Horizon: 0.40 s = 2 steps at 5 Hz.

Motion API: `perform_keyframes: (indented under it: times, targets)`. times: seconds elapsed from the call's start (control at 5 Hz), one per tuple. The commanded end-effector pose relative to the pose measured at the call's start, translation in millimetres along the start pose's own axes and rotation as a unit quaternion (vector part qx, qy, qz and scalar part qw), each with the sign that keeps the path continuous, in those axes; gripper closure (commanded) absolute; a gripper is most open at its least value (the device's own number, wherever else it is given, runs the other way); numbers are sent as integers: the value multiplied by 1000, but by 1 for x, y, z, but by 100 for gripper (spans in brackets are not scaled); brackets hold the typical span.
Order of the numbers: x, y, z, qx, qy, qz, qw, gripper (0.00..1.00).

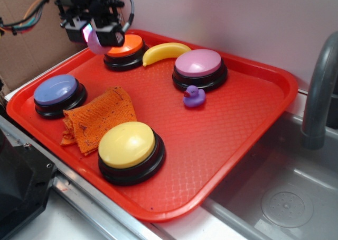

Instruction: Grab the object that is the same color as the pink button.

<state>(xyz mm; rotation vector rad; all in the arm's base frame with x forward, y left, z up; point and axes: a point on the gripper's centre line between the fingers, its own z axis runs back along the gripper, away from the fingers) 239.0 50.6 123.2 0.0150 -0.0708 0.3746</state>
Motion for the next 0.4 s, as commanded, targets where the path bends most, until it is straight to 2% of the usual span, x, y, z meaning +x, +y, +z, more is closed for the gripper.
perform_keyframes:
  times: [0.0, 0.2]
  targets:
    - [-6, -24, 95, -51, -23, -56, 997, 100]
    - [0, -13, 83, -58, 10, -10, 998, 100]
